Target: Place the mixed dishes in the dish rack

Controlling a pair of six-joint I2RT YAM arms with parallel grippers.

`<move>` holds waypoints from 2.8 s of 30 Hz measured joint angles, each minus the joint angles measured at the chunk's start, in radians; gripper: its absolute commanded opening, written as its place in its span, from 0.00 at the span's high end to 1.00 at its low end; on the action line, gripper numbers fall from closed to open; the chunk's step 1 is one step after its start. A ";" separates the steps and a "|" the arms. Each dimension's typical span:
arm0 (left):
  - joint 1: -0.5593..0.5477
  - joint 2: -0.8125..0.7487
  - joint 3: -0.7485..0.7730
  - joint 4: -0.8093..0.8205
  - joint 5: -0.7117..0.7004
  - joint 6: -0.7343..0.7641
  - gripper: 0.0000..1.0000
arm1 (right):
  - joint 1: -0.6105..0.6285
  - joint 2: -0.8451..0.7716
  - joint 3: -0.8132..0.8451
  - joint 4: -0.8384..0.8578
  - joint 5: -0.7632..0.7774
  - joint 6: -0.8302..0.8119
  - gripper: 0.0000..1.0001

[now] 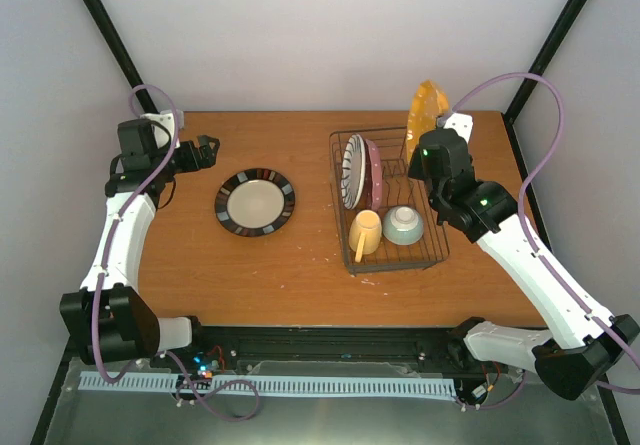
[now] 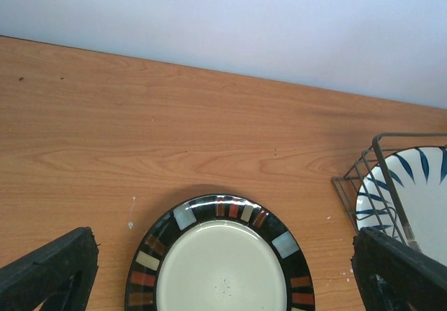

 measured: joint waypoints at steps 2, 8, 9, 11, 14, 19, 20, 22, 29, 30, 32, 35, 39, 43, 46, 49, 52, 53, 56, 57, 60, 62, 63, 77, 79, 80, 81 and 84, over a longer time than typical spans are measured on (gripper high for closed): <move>0.000 0.000 0.000 0.009 0.000 0.000 0.00 | -0.031 0.004 -0.020 -0.019 0.010 -0.010 0.97; 0.000 0.000 -0.001 0.012 -0.002 0.000 0.00 | -0.105 0.064 -0.074 -0.036 -0.040 -0.036 0.97; 0.000 0.000 -0.002 0.012 -0.003 0.000 0.00 | -0.109 0.081 -0.084 -0.036 -0.056 -0.040 0.97; 0.000 0.000 -0.005 0.013 -0.006 0.000 0.00 | -0.110 0.111 -0.100 -0.036 -0.088 -0.045 0.97; 0.000 0.005 -0.011 0.015 -0.010 0.000 0.00 | -0.110 0.153 -0.113 -0.034 -0.135 -0.056 0.97; 0.000 0.011 -0.022 0.014 -0.018 0.000 0.00 | -0.110 0.190 -0.136 -0.017 -0.172 -0.068 0.97; 0.000 0.011 -0.023 0.014 -0.018 0.001 0.00 | -0.110 0.195 -0.140 -0.013 -0.174 -0.071 0.97; 0.000 0.011 -0.024 0.015 -0.020 0.001 0.00 | -0.110 0.204 -0.147 -0.007 -0.176 -0.078 0.97; 0.000 0.011 -0.025 0.015 -0.022 0.002 0.00 | -0.110 0.250 -0.153 0.013 -0.179 -0.104 0.97; 0.000 0.011 -0.026 0.015 -0.023 0.002 0.00 | -0.110 0.261 -0.153 0.018 -0.179 -0.106 0.97; 0.000 0.012 -0.028 0.015 -0.026 0.002 0.00 | -0.110 0.285 -0.153 0.028 -0.180 -0.111 0.97; 0.000 0.012 -0.029 0.015 -0.035 0.007 0.00 | -0.111 0.313 -0.153 0.042 -0.183 -0.119 0.97; 0.000 0.013 -0.029 0.015 -0.045 0.013 0.00 | -0.116 0.344 -0.153 0.061 -0.182 -0.122 0.97; 0.000 0.013 -0.029 0.014 -0.055 0.018 0.00 | -0.125 0.380 -0.144 0.078 -0.190 -0.117 0.97; 0.000 0.018 -0.029 0.015 -0.058 0.021 0.00 | -0.132 0.416 -0.133 0.086 -0.198 -0.111 0.97; 0.000 0.027 -0.029 0.014 -0.058 0.023 0.00 | -0.137 0.442 -0.130 0.100 -0.204 -0.110 0.97; 0.000 0.033 -0.029 0.014 -0.059 0.026 0.00 | -0.142 0.466 -0.129 0.110 -0.209 -0.107 0.95; 0.000 0.033 -0.029 0.014 -0.059 0.027 0.00 | -0.142 0.475 -0.127 0.112 -0.210 -0.106 0.92; 0.000 0.034 -0.029 0.014 -0.060 0.029 0.00 | -0.143 0.500 -0.120 0.113 -0.212 -0.105 0.83; 0.000 0.034 -0.029 0.014 -0.060 0.029 0.00 | -0.143 0.506 -0.119 0.113 -0.212 -0.104 0.81; 0.000 0.040 -0.029 0.014 -0.062 0.029 0.00 | -0.143 0.511 -0.115 0.114 -0.217 -0.104 0.75; 0.000 0.045 -0.029 0.014 -0.062 0.029 0.00 | -0.143 0.511 -0.111 0.119 -0.222 -0.107 0.71; 0.000 0.048 -0.029 0.013 -0.062 0.029 0.00 | -0.143 0.511 -0.106 0.121 -0.224 -0.108 0.69; 0.000 0.122 -0.021 -0.023 -0.081 0.013 0.00 | -0.143 0.491 -0.097 0.130 -0.223 -0.107 0.52; 0.000 0.122 -0.021 -0.025 -0.085 0.012 0.00 | -0.143 0.475 -0.097 0.124 -0.219 -0.107 0.50; 0.000 0.122 -0.020 -0.025 -0.088 0.011 0.00 | -0.143 0.464 -0.097 0.120 -0.214 -0.106 0.49; 0.000 0.123 -0.020 -0.028 -0.093 0.010 0.00 | -0.143 0.452 -0.097 0.116 -0.210 -0.105 0.48; 0.005 0.134 -0.016 -0.045 -0.107 0.008 0.00 | -0.143 0.407 -0.093 0.103 -0.197 -0.100 0.44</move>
